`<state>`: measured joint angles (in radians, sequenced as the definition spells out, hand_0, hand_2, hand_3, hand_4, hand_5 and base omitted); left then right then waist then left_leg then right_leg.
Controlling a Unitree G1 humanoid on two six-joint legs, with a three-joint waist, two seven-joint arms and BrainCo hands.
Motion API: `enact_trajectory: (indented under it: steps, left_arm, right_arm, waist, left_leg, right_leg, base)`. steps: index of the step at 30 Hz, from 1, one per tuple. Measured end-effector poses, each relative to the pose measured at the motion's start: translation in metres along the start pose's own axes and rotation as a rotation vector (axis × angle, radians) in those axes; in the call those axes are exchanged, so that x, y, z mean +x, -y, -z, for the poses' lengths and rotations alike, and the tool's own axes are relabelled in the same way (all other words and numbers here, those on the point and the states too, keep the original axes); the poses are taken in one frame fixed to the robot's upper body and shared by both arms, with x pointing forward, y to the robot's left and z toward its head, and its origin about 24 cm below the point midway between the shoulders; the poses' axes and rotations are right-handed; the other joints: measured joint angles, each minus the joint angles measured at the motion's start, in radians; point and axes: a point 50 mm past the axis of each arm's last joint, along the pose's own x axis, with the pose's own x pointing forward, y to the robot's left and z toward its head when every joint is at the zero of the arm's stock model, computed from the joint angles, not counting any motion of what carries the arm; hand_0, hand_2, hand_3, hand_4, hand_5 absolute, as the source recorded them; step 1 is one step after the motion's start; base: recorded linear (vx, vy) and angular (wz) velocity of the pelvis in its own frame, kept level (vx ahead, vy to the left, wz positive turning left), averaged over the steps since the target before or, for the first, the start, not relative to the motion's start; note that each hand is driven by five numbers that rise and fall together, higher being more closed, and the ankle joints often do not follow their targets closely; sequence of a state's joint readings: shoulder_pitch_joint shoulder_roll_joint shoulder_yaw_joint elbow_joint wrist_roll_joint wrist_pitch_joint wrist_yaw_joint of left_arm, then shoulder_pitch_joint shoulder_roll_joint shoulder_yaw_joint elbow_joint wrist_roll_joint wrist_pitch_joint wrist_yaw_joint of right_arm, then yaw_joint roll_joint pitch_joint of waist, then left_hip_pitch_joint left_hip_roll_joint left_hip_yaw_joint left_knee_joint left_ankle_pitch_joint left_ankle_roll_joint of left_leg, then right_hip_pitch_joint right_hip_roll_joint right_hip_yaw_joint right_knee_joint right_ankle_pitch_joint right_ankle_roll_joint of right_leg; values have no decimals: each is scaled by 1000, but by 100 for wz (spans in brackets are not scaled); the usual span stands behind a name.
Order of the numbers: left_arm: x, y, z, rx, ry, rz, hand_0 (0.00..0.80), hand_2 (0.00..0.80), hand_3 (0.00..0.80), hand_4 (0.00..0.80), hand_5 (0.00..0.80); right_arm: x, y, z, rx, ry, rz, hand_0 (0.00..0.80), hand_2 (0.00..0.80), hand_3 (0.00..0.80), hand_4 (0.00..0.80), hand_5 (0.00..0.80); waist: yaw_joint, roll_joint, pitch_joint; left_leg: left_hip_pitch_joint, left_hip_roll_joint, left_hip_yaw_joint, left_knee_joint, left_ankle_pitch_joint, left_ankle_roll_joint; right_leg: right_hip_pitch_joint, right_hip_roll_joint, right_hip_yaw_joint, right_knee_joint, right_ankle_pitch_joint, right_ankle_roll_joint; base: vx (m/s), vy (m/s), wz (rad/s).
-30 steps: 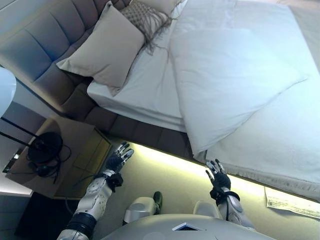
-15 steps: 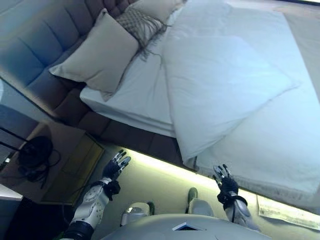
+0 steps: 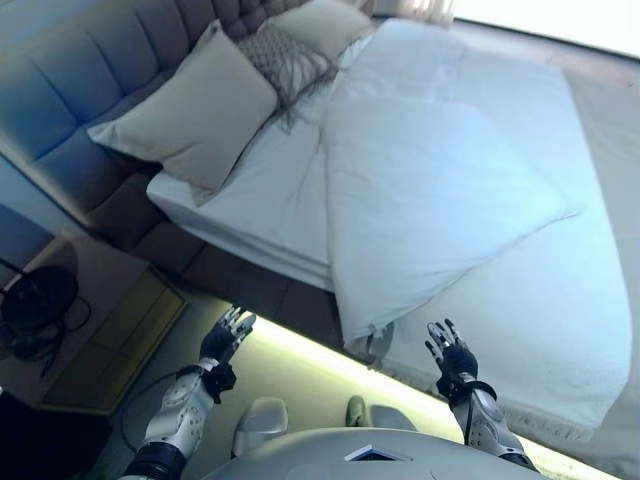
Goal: Make the bed neatly
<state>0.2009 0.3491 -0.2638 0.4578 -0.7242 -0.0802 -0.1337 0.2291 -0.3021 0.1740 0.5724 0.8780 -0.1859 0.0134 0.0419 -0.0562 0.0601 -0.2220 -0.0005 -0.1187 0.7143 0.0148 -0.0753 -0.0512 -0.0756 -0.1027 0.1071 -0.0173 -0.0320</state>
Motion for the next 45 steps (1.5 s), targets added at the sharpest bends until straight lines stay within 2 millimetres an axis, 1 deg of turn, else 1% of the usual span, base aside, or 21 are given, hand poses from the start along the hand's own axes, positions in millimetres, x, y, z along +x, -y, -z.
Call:
enact_trajectory:
  steps: [2, 4, 7, 9, 11, 13, 15, 16, 17, 18, 21, 24, 26, 29, 30, 31, 32, 36, 40, 43, 45]
  left_arm:
    - [0, 2, 1, -3, 0, -2, 0, 0, 0, 0, 0]
    - [2, 3, -2, -3, 9, -11, 0, 0, 0, 0, 0]
    - [7, 7, -7, -17, 33, -13, 0, 0, 0, 0, 0]
    - [7, 8, -6, -23, 25, -16, 0, 0, 0, 0, 0]
    - [7, 7, -5, -26, 23, -19, 0, 0, 0, 0, 0]
    - [6, 8, -3, -34, 19, -16, 0, 0, 0, 0, 0]
    - [3, 4, -2, -37, 19, -23, 0, 0, 0, 0, 0]
    - [1, 1, -3, -31, 20, -30, 0, 0, 0, 0, 0]
    - [0, -1, -4, -22, 18, -32, 0, 0, 0, 0, 0]
    - [0, -1, -5, -18, 24, -29, 0, 0, 0, 0, 0]
    - [0, 4, -16, 52, 64, 2, 0, 0, 0, 0, 0]
    - [1, 3, -24, 243, 74, -15, 0, 0, 0, 0, 0]
    - [2, -1, -32, 344, 87, -56, 0, 0, 0, 0, 0]
    - [3, -10, -43, 445, 123, -133, 0, 0, 0, 0, 0]
    - [4, -10, -47, 455, 135, -142, 0, 0, 0, 0, 0]
    - [8, -7, -52, 456, 154, -143, 0, 0, 0, 0, 0]
    - [11, -3, -58, 460, 173, -134, 0, 0, 0, 0, 0]
    - [18, 13, -67, 475, 229, -99, 0, 0, 0, 0, 0]
    - [19, 25, -57, 456, 215, -78, 0, 0, 0, 0, 0]
    - [19, 27, -51, 440, 216, -77, 0, 0, 0, 0, 0]
    - [17, 26, -49, 425, 219, -78, 0, 0, 0, 0, 0]
  right_arm:
    - [-3, 2, 4, 7, -10, 7, 0, 0, 0, 0, 0]
    - [-3, -1, 7, 3, -22, -2, 0, 0, 0, 0, 0]
    - [-3, -3, 8, 12, -27, -3, 0, 0, 0, 0, 0]
    - [-5, -1, 8, 13, -28, 1, 0, 0, 0, 0, 0]
    - [-9, -2, 9, 18, -24, -10, 0, 0, 0, 0, 0]
    - [-12, 2, 9, 11, -27, -6, 0, 0, 0, 0, 0]
    - [-13, 0, 12, 11, -36, -13, 0, 0, 0, 0, 0]
    - [-14, -1, 16, 22, -42, -8, 0, 0, 0, 0, 0]
    - [-15, -3, 19, 34, -47, -4, 0, 0, 0, 0, 0]
    - [-15, -5, 20, 40, -49, -5, 0, 0, 0, 0, 0]
    - [-13, -11, 22, 40, -44, -11, 0, 0, 0, 0, 0]
    - [-9, -21, 20, 32, -34, -35, 0, 0, 0, 0, 0]
    - [-8, -26, 21, 18, -40, -51, 0, 0, 0, 0, 0]
    - [-3, -37, 18, -6, -36, -94, 0, 0, 0, 0, 0]
    - [-1, -39, 19, -13, -44, -99, 0, 0, 0, 0, 0]
    - [1, -39, 19, -16, -50, -95, 0, 0, 0, 0, 0]
    - [3, -38, 19, -19, -52, -89, 0, 0, 0, 0, 0]
    - [3, -28, 28, -46, -101, -46, 0, 0, 0, 0, 0]
    - [3, -18, 29, -69, -115, -11, 0, 0, 0, 0, 0]
    - [5, -18, 23, -82, -93, -14, 0, 0, 0, 0, 0]
    - [7, -20, 16, -107, -69, -20, 0, 0, 0, 0, 0]
  waist:
    - [3, 9, 11]
    - [1, 14, 17]
    - [7, 32, 48]
    - [20, 63, 63]
    - [29, 88, 65]
    - [30, 136, 61]
    - [41, 134, 61]
    - [45, 118, 56]
    - [54, 105, 52]
    - [57, 98, 48]
    - [61, 91, 44]
    - [66, 99, 38]
    - [60, 102, 36]
    - [61, 91, 30]
    - [58, 85, 28]
    - [58, 78, 27]
    - [54, 79, 27]
    - [58, 88, 33]
    - [60, 89, 59]
    - [60, 84, 69]
    - [61, 87, 86]
  left_leg:
    - [1, 2, 5, -79, -1, -2]
    - [9, 2, 5, -232, -1, -1]
    - [65, 44, 5, -514, 6, -3]
    - [90, 72, 6, -587, 4, -4]
    - [93, 67, 8, -596, 0, 0]
    - [108, 66, 5, -613, -8, 3]
    - [109, 43, 45, -618, 9, 21]
    - [117, 20, 59, -617, 22, 33]
    - [131, -3, 63, -615, 17, 43]
    - [138, -21, 63, -613, 11, 54]
    - [137, -58, 70, -596, -6, 88]
    - [144, -78, 88, -564, -42, 107]
    - [158, -73, 107, -570, -41, 108]
    - [163, -54, 171, -593, -41, 110]
    - [158, -51, 188, -598, -40, 107]
    - [153, -45, 192, -597, -39, 103]
    - [143, -40, 192, -594, -39, 96]
    - [133, 5, 171, -595, -29, 61]
    - [115, 37, 155, -592, -23, 41]
    - [77, 50, 135, -582, -18, 28]
    - [69, 53, 132, -583, -13, 21]
  right_leg:
    - [0, 6, 1, -4, 0, -15]
    - [-8, 9, 3, -7, 1, -19]
    - [18, 30, 4, -27, 2, -21]
    - [25, 43, 8, -20, 1, -20]
    - [27, 38, 10, -17, -9, -3]
    - [30, 39, 12, -14, -16, 33]
    - [22, -1, 20, 46, -51, 55]
    - [18, -32, 15, 102, -97, 78]
    - [12, -59, 15, 119, -118, 102]
    - [13, -78, 14, 127, -133, 112]
    - [12, -122, 8, 166, -155, 134]
    - [-26, -145, -2, 261, -158, 129]
    - [-33, -152, -18, 280, -148, 109]
    - [-59, -154, -48, 237, -129, 83]
    - [-60, -156, -48, 198, -126, 85]
    - [-55, -153, -48, 160, -112, 108]
    - [-56, -143, -47, 137, -92, 140]
    - [-52, -93, -62, 97, -70, 113]
    - [-61, -61, -78, 95, -73, 93]
    - [-89, -48, -97, 97, -72, 80]
    - [-95, -45, -100, 97, -69, 82]
  base:
    - [262, 79, -23]
    - [340, 142, -1]
    - [300, 136, 5]
    - [343, 176, -16]
    - [334, 202, -20]
    - [304, 221, -13]
    - [296, 228, -22]
    - [300, 241, -17]
    - [251, 211, -3]
    - [252, 236, 3]
    - [212, 217, 9]
    - [184, 108, -10]
    - [95, -39, -28]
    - [-1, -114, -66]
    - [-37, -136, -58]
    - [-37, -142, -46]
    - [-18, -190, -35]
    - [19, -183, -12]
    - [8, -123, 6]
    - [-20, -55, 11]
    - [-14, -2, 2]
